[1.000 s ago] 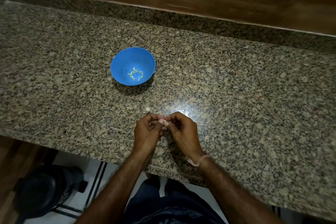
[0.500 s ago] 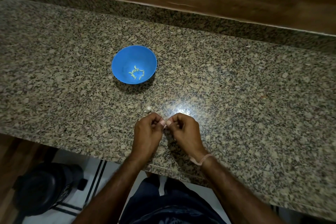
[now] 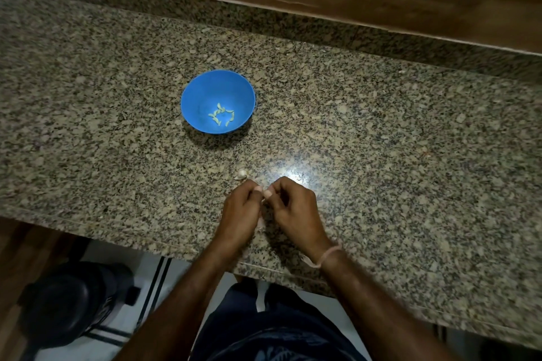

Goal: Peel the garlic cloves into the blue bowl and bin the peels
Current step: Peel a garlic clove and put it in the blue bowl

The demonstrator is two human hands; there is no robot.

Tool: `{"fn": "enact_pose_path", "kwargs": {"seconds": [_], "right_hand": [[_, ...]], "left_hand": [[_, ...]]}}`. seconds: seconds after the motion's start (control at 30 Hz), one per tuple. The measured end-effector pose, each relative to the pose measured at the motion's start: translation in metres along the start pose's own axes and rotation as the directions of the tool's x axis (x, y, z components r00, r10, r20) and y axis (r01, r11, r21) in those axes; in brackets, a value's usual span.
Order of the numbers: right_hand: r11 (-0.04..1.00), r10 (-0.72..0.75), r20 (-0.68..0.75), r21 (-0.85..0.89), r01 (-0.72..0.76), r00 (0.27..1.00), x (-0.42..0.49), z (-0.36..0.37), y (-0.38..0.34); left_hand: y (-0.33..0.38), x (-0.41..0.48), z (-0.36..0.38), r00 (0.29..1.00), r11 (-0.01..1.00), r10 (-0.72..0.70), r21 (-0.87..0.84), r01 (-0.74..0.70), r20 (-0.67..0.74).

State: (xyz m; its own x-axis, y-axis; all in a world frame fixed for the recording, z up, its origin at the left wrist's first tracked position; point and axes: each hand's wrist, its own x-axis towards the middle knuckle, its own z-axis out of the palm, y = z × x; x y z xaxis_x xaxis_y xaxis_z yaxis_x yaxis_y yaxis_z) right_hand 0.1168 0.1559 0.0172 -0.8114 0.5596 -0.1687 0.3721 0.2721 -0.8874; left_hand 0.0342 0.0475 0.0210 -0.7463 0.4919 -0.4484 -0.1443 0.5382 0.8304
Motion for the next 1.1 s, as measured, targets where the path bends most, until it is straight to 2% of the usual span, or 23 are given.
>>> {"fn": "enact_pose_path", "kwargs": {"seconds": [0.03, 0.07, 0.1, 0.13, 0.2, 0.23, 0.3, 0.33, 0.37, 0.4, 0.43, 0.47, 0.5, 0.53, 0.57, 0.6, 0.63, 0.7, 0.87, 0.93, 0.97, 1.03, 1.1], "right_hand": [[0.996, -0.074, -0.005, -0.054, 0.073, 0.997, 0.001, 0.001, 0.001], [0.991, -0.108, -0.003, -0.073, 0.108, 0.994, 0.002, 0.000, 0.002], [0.994, -0.095, 0.002, -0.061, 0.095, 0.995, 0.003, 0.000, 0.003], [0.999, -0.043, 0.019, -0.002, 0.043, 0.999, 0.004, -0.001, 0.001], [0.954, 0.163, 0.125, 0.232, -0.188, 0.979, 0.007, -0.002, -0.002], [0.872, 0.269, 0.219, 0.359, -0.334, 0.938, 0.008, -0.002, -0.004], [0.647, 0.409, 0.372, 0.526, -0.553, 0.833, 0.008, 0.000, -0.008], [0.601, 0.429, 0.386, 0.553, -0.577, 0.817, 0.007, 0.002, -0.010], [0.660, 0.414, 0.337, 0.529, -0.534, 0.846, 0.004, 0.004, -0.011], [0.789, 0.352, 0.239, 0.443, -0.425, 0.905, 0.003, 0.007, -0.011], [0.920, 0.247, 0.123, 0.282, -0.273, 0.961, 0.001, 0.009, -0.009], [0.983, 0.125, 0.046, 0.130, -0.130, 0.991, -0.002, 0.011, -0.008], [0.998, 0.052, 0.011, 0.037, -0.052, 0.999, -0.002, 0.015, -0.006], [0.998, 0.050, 0.001, 0.033, -0.050, 0.999, -0.002, 0.017, -0.007], [0.985, 0.131, 0.021, 0.114, -0.133, 0.991, -0.001, 0.018, -0.009], [0.931, 0.255, 0.061, 0.255, -0.262, 0.965, 0.001, 0.018, -0.012], [0.834, 0.367, 0.130, 0.392, -0.388, 0.921, 0.001, 0.020, -0.013], [0.648, 0.483, 0.237, 0.551, -0.526, 0.843, 0.000, 0.024, -0.014], [0.495, 0.542, 0.253, 0.675, -0.548, 0.801, -0.005, 0.032, -0.016], [0.512, 0.542, 0.215, 0.682, -0.523, 0.812, -0.009, 0.034, -0.020], [0.556, 0.530, 0.176, 0.667, -0.497, 0.830, -0.011, 0.036, -0.020], [0.699, 0.480, 0.055, 0.580, -0.419, 0.876, -0.017, 0.039, -0.021], [0.847, 0.394, -0.084, 0.421, -0.326, 0.915, -0.021, 0.043, -0.017]], "left_hand": [[0.001, 0.001, -0.001, 0.993, 0.990, -0.094, -0.101, 0.101, 0.075], [0.001, 0.001, -0.002, 0.985, 0.983, -0.119, -0.126, 0.135, 0.124], [0.000, 0.001, -0.003, 0.989, 0.993, -0.072, -0.088, 0.084, 0.127], [-0.002, 0.000, -0.004, 0.995, 0.999, 0.046, 0.003, -0.046, 0.087], [-0.004, -0.003, -0.005, 0.945, 0.923, 0.326, 0.211, -0.322, 0.019], [-0.005, -0.002, -0.006, 0.907, 0.866, 0.421, 0.287, -0.409, 0.022], [-0.005, 0.001, -0.009, 0.883, 0.818, 0.465, 0.353, -0.455, 0.060], [-0.006, 0.002, -0.010, 0.909, 0.851, 0.410, 0.325, -0.412, 0.079], [-0.004, 0.004, -0.011, 0.949, 0.918, 0.301, 0.240, -0.315, 0.095], [-0.003, 0.005, -0.012, 0.980, 0.984, 0.153, 0.073, -0.163, 0.125], [0.000, 0.006, -0.012, 0.984, 0.996, 0.011, -0.091, 0.006, 0.179], [0.001, 0.007, -0.013, 0.971, 0.972, -0.084, -0.197, 0.130, 0.224], [0.002, 0.007, -0.014, 0.964, 0.960, -0.110, -0.224, 0.166, 0.242], [0.002, 0.007, -0.015, 0.971, 0.975, -0.089, -0.179, 0.130, 0.223], [-0.001, 0.007, -0.017, 0.985, 0.996, -0.017, -0.084, 0.033, 0.174], [-0.005, 0.008, -0.020, 0.990, 0.995, 0.080, 0.046, -0.086, 0.118], [-0.008, 0.008, -0.022, 0.982, 0.974, 0.165, 0.145, -0.177, 0.086], [-0.011, 0.009, -0.025, 0.969, 0.954, 0.239, 0.171, -0.248, 0.068], [-0.011, 0.010, -0.031, 0.966, 0.961, 0.253, 0.097, -0.257, 0.052], [-0.011, 0.009, -0.033, 0.961, 0.956, 0.270, 0.106, -0.275, 0.059], [-0.013, 0.009, -0.034, 0.960, 0.953, 0.274, 0.113, -0.279, 0.060], [-0.015, 0.009, -0.036, 0.959, 0.953, 0.277, 0.113, -0.282, 0.060], [-0.015, 0.010, -0.036, 0.959, 0.953, 0.277, 0.108, -0.282, 0.058]]}}
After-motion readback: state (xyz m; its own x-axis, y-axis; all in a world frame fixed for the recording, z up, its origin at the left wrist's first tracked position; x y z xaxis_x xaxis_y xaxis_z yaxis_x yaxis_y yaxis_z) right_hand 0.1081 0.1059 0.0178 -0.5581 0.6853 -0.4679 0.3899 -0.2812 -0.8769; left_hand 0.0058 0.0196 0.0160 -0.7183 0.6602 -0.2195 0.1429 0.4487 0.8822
